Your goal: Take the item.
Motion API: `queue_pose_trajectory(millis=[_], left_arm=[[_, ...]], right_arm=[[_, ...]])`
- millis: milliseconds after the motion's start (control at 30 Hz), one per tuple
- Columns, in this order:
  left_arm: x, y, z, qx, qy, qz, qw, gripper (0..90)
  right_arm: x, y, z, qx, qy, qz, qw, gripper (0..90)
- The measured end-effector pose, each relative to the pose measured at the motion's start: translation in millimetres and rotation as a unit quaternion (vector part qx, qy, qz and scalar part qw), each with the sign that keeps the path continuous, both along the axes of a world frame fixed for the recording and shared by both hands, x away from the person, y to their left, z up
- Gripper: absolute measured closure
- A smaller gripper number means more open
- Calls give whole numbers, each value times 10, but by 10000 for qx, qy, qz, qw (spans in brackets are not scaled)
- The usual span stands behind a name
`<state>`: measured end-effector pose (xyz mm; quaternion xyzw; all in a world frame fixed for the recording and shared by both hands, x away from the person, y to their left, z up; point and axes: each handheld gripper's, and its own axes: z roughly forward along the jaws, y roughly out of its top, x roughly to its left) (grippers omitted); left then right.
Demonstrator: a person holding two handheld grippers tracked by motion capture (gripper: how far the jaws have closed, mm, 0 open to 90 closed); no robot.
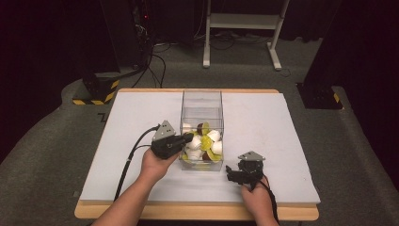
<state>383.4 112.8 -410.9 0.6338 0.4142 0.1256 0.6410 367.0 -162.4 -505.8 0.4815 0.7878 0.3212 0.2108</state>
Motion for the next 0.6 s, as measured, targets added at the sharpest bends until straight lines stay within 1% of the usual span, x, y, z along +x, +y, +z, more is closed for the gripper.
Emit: queue_pose_trajectory(millis=[167, 400, 433, 500, 533, 600], left_arm=[[-2, 0, 17, -81, -4, 19, 10000, 900], [3, 33, 49, -79, -37, 7, 10000, 900], [1, 31, 55, -130, -28, 32, 9999, 900], [-3, 37, 65, -155, -28, 36, 9999, 900], [-2, 46, 69, -121, -47, 22, 9999, 900], [-5, 50, 78, -158, -47, 42, 9999, 900]], right_arm=[[0, 0, 0, 5, 5, -2, 10000, 132], [0, 0, 0, 4, 4, -1, 10000, 132], [0, 0, 0, 4, 3, -2, 10000, 132], [0, 0, 0, 4, 4, -1, 10000, 132], [0, 0, 0, 4, 4, 0, 10000, 132], [0, 0, 0, 4, 4, -1, 10000, 132]])
